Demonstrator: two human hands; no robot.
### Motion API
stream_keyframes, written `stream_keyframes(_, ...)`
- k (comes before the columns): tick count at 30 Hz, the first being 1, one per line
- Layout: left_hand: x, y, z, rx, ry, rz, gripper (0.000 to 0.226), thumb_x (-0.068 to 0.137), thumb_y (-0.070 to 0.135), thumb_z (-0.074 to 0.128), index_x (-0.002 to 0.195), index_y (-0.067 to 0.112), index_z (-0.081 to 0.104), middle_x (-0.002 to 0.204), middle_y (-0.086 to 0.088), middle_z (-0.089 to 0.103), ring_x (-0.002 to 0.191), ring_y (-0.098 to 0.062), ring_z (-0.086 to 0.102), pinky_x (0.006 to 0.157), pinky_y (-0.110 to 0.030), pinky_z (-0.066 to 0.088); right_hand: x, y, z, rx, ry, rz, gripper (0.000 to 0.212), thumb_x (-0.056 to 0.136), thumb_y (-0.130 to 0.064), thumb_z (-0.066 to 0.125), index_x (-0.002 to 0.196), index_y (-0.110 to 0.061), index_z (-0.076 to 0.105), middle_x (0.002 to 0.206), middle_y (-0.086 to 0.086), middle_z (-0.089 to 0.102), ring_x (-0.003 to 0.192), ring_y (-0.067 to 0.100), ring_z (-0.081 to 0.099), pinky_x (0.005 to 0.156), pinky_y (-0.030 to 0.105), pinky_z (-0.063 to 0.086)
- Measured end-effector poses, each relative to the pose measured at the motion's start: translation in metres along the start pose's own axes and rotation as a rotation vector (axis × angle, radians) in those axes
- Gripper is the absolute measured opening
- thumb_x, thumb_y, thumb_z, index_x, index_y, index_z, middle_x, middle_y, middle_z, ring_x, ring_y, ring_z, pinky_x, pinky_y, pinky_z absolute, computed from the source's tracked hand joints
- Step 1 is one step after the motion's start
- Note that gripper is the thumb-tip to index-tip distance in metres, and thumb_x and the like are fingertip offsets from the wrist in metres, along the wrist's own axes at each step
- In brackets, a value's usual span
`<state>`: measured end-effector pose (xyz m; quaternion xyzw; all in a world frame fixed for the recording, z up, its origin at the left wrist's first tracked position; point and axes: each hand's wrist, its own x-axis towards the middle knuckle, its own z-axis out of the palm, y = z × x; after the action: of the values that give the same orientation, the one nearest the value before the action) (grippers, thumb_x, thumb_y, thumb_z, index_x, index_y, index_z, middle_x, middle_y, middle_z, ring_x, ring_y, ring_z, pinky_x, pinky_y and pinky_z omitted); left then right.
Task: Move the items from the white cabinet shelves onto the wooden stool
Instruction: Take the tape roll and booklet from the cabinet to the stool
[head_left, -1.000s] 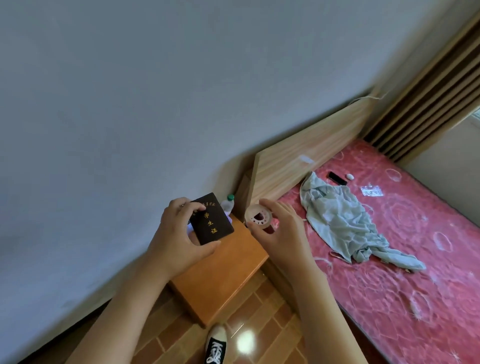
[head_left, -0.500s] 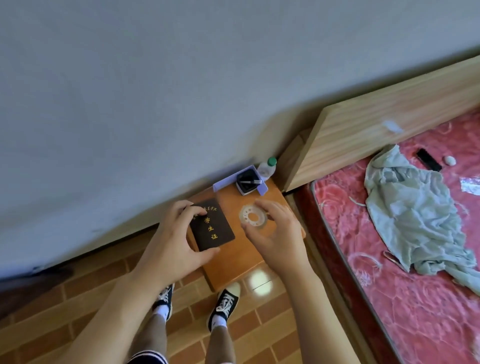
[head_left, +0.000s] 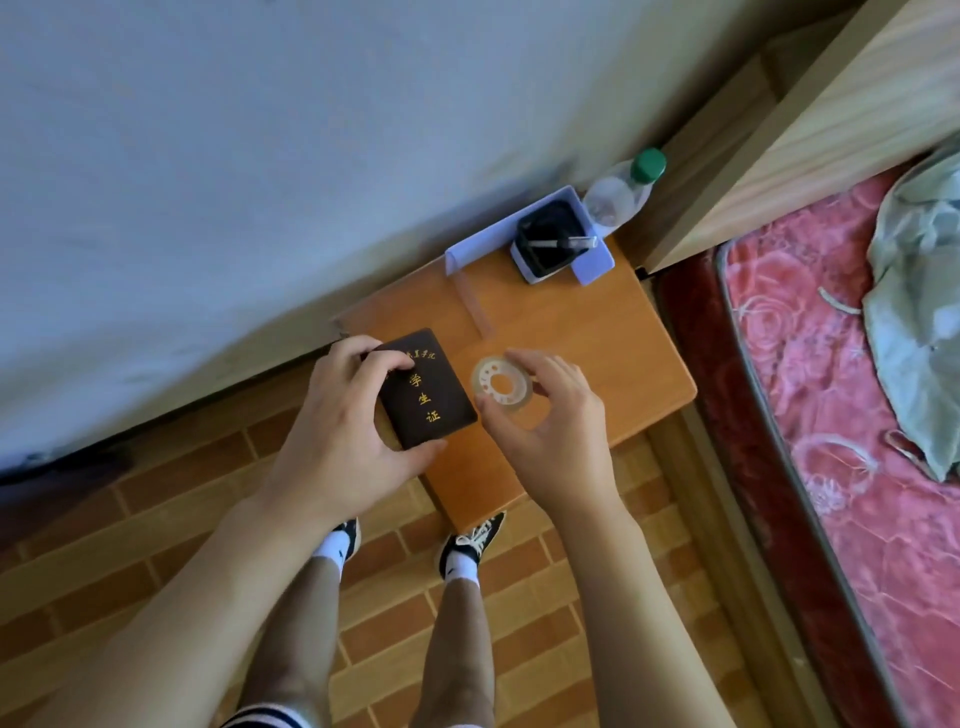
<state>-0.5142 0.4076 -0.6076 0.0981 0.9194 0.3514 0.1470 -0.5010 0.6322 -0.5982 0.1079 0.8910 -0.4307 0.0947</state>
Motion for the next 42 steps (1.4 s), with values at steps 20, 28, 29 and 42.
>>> stream_keyframes(20, 0.023, -0.118, 0.118, 0.117, 0.031, -0.071, 0.076, 0.072, 0.046, 0.087, 0.133, 0.013, 0.056, 0.144, -0.014, 0.041, 0.133, -0.034, 0.042, 0.105, -0.042, 0.046, 0.051, 0.102, 0.144, -0.152, 0.063, -0.127, 0.027, 0.088, -0.02, 0.079, 0.111, -0.008, 0.073, 0.128, 0.005, 0.068, 0.113, 0.028, 0.055, 0.095, 0.028, 0.044)
stream_keyframes(28, 0.033, -0.141, 0.128, 0.19, 0.025, -0.09, 0.079, 0.074, 0.049, 0.087, 0.136, 0.014, 0.053, 0.149, -0.016, 0.04, 0.137, -0.036, 0.042, 0.107, -0.05, 0.049, 0.063, 0.118, 0.172, -0.204, 0.102, -0.096, 0.025, 0.093, -0.017, 0.075, 0.116, -0.008, 0.075, 0.138, 0.007, 0.063, 0.127, 0.026, 0.05, 0.102, 0.03, 0.044)
stream_keyframes(29, 0.035, -0.142, 0.128, 0.196, 0.025, -0.089, 0.08, 0.073, 0.05, 0.088, 0.136, 0.014, 0.053, 0.149, -0.016, 0.04, 0.137, -0.036, 0.042, 0.108, -0.051, 0.048, 0.066, 0.119, 0.173, -0.21, 0.104, -0.101, 0.025, 0.093, -0.017, 0.074, 0.116, -0.008, 0.075, 0.139, 0.007, 0.063, 0.128, 0.027, 0.05, 0.104, 0.032, 0.044)
stream_keyframes(42, 0.033, -0.142, 0.134, 0.322, -0.016, -0.077, 0.085, 0.081, 0.06, 0.077, 0.147, 0.014, 0.048, 0.16, -0.017, 0.034, 0.149, -0.037, 0.034, 0.116, -0.056, 0.041, 0.07, 0.133, 0.179, -0.282, 0.081, -0.163, 0.031, 0.099, -0.018, 0.071, 0.127, -0.005, 0.07, 0.151, 0.01, 0.055, 0.142, 0.029, 0.047, 0.114, 0.042, 0.046)
